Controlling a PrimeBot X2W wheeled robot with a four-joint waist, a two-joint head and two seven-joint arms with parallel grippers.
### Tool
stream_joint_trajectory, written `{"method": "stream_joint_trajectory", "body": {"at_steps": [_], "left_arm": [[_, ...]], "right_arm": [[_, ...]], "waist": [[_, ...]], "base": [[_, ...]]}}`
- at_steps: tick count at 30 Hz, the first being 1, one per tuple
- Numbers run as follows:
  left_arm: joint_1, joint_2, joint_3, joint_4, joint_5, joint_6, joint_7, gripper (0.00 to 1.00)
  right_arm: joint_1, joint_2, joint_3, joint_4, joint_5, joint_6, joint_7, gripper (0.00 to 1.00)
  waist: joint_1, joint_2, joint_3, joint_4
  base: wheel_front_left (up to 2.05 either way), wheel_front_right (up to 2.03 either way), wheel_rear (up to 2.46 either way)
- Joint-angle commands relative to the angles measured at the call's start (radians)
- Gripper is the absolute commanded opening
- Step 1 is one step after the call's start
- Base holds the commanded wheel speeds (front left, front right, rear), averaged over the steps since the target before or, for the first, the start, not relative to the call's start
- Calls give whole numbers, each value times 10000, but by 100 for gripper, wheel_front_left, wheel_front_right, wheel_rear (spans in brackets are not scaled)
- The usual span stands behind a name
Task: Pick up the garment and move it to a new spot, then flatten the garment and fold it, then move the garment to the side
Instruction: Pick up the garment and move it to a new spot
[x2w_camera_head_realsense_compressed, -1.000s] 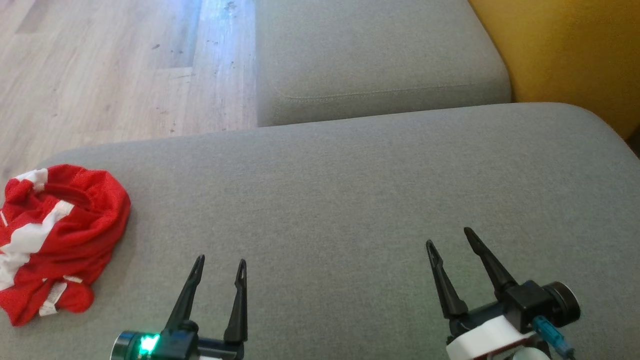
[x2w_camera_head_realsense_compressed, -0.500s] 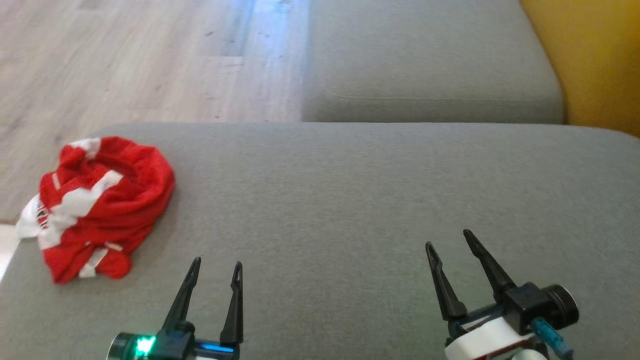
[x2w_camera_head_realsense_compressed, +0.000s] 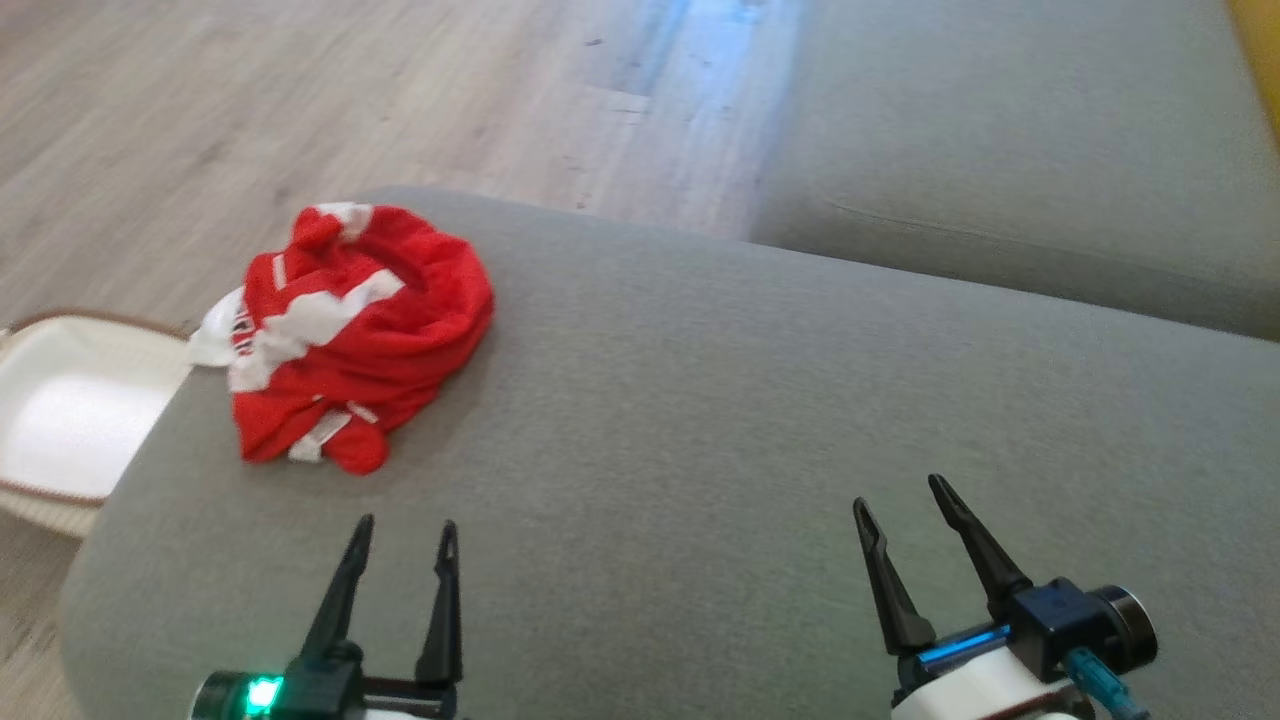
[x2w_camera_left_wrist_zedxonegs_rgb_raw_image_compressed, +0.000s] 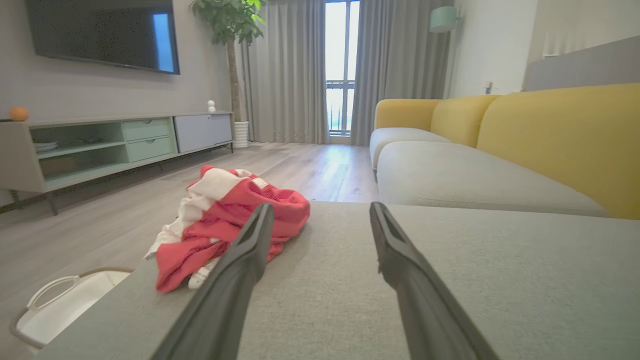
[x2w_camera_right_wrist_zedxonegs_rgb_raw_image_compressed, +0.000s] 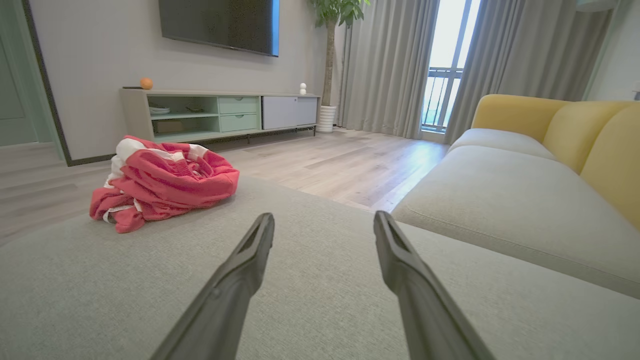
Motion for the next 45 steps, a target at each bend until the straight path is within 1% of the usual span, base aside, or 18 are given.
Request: {"method": "stream_joint_trajectory", "body": {"at_steps": [1, 6, 17, 20, 23, 26, 29, 31, 32, 33, 37, 42, 45], "left_arm": [[-246, 6, 462, -309, -103, -13, -93, 100], [-252, -3, 599, -280, -118, -79, -93, 100], [-296, 71, 931, -648, 124, -62, -93, 100], [-514, 297, 1058, -868, 220, -104, -93, 100], [-1097, 647, 1139, -1319, 421, -168, -93, 100], [-1974, 1041, 1206, -1816, 587, -268, -93, 100], [-3156, 1459, 1243, -1894, 643, -521, -93, 100], [-4073, 1788, 1241, -1590, 709, -708, -93, 100], [-4073, 1788, 1241, -1590, 709, -708, -93, 100], [-4579, 2002, 1196, -1378, 874, -772, -40, 100], [-6774, 2406, 1063, -34, 1146, -940, 566, 100], [-9245, 2566, 848, 2186, 1143, -1122, 1558, 100], [-10361, 2480, 759, 3749, 872, -1225, 2542, 100]], "right_arm": [[-362, -38, 218, -314, 96, 77, -118, 100], [-356, -37, 260, -309, 177, 77, -118, 100], [-534, -36, 305, -290, 107, 77, -118, 100], [-492, -36, 276, -299, 34, 77, -118, 100], [-514, -89, 266, -301, -101, 77, -118, 100], [-684, -348, 338, -352, -196, 77, -118, 100], [-965, -687, 320, -458, -242, 77, -118, 100], [-1139, -920, 319, -524, -259, 77, -118, 100], [-1139, -920, 319, -524, -259, 77, -118, 100], [-1233, -1046, 325, -555, -258, 77, -118, 100], [-1662, -1589, 241, -706, -279, 77, -118, 100], [-2255, -2274, 213, -1002, -253, 77, -118, 100], [-2538, -2637, 150, -1181, -214, 77, -118, 100]], "waist": [[0, 0, 8, 457], [0, 0, 70, 951], [0, 0, 378, 1264], [0, 0, 530, 1192], [0, 0, 845, 1006], [0, 0, 1430, 715], [0, 0, 2078, 437], [0, 0, 2490, 263], [0, 0, 2490, 263], [0, 0, 2701, 186], [0, 0, 3564, -36], [0, 0, 4526, -279], [0, 0, 4941, -353]], "base": [[0, 0, 0], [0, 0, 0], [0, 0, 0], [0, 0, 0], [0, 0, 0], [0, 0, 0], [0, 0, 0], [0, 0, 0], [0, 0, 0], [0, 0, 0], [0, 0, 0], [0, 0, 0], [0, 0, 0]]}}
